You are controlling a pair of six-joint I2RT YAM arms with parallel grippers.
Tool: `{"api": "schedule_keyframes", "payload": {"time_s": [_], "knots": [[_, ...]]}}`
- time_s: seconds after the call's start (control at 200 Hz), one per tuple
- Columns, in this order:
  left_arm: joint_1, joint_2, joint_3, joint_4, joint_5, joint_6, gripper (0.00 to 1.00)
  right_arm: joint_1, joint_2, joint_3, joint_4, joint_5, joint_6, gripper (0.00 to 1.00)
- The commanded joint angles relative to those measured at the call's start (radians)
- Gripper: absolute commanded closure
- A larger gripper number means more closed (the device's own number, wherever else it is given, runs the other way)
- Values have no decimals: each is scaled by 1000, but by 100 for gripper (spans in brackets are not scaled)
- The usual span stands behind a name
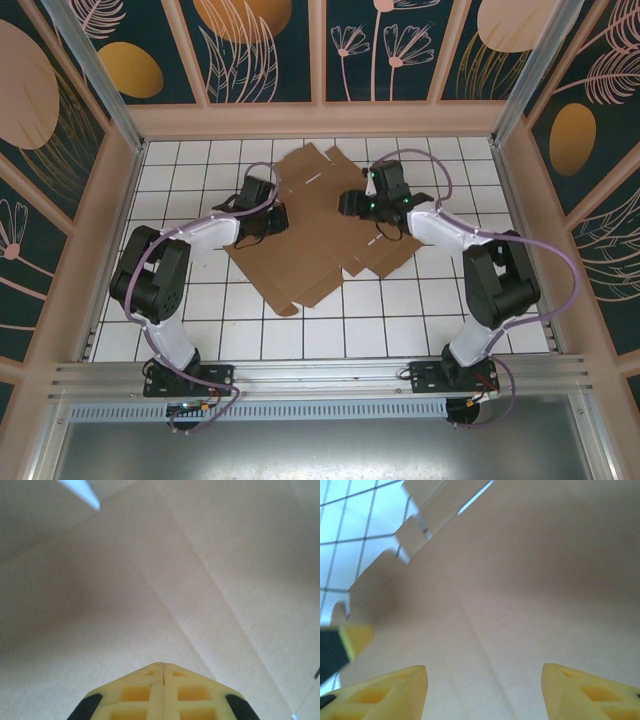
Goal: Fold the paper box
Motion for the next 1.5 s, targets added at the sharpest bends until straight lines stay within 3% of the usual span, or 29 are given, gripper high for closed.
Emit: {"api": "schedule_keyframes", "payload": {"time_s": [0.0,0.14,0.33,0.54,0.726,0.806,0.881,1.141,1.191,1.196,1.211,1.226,1.491], "knots": [[-2,25,-40,7,41,-15,100,-22,108,95,-58,71,-99,38],[3,27,-55,15,29,-51,100,-40,293,260,-171,4,-215,39],[12,81,-9,-18,29,-40,100,-21,378,258,-181,-30,-224,41],[67,144,35,-44,39,-23,100,27,319,117,-120,-179,-239,44],[85,184,109,-104,15,36,100,52,166,5,-22,-331,-168,41],[84,191,141,-123,-3,59,100,22,60,-44,65,-390,-140,41],[85,200,166,-141,-19,84,100,-16,9,-27,70,-339,-122,39],[87,238,193,-133,-22,108,100,-263,126,98,-35,-240,-156,29],[88,244,192,-130,-22,110,100,-304,173,124,-51,-267,-160,28],[89,245,193,-129,-21,111,100,-308,177,128,-54,-272,-160,26],[90,246,191,-126,-19,112,100,-318,193,139,-63,-290,-162,5],[91,247,190,-124,-16,112,100,-327,207,148,-71,-307,-167,1],[100,248,175,-90,57,140,100,-389,344,164,-60,-593,-211,5]]}}
